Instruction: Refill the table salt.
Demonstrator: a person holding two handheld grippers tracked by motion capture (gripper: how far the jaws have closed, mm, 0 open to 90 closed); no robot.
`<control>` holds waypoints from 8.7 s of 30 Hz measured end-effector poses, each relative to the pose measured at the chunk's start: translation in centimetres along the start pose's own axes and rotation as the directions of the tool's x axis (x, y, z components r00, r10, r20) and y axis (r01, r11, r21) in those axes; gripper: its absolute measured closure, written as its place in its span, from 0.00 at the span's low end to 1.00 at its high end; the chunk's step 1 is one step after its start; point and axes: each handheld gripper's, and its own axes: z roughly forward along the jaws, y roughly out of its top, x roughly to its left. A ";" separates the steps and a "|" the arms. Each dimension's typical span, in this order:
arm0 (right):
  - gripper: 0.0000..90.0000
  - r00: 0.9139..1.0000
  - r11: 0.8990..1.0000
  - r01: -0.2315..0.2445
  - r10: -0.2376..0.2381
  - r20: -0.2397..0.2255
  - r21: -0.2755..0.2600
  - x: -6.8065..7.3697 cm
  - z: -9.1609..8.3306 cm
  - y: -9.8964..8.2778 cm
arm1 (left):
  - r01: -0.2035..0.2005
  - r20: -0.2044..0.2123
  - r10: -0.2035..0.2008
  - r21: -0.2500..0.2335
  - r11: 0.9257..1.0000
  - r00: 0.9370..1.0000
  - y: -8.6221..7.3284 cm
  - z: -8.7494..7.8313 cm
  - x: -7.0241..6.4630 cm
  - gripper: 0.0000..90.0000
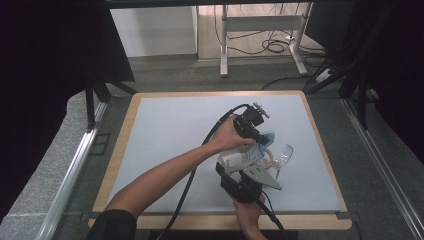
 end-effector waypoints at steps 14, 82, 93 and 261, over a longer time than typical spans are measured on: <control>0.55 1.000 1.000 -0.002 0.002 0.002 -0.001 0.0 0.1 0.0 | 0.002 0.001 -0.002 0.001 1.000 1.000 0.0 0.1 0.2 1.00; 0.55 1.000 1.000 0.000 0.000 -0.002 -0.015 0.0 -0.2 0.3 | 0.008 -0.004 -0.008 0.004 1.000 1.000 -0.2 0.1 0.2 1.00; 0.55 1.000 1.000 0.006 -0.006 0.001 -0.013 -0.1 -0.1 0.2 | 0.009 -0.004 -0.009 0.007 1.000 1.000 -0.2 0.2 0.3 1.00; 0.37 0.988 0.952 0.059 -0.098 0.117 0.301 -3.3 0.3 -5.1 | 0.119 0.034 -0.114 -0.341 0.933 0.993 -8.8 -5.4 1.7 1.00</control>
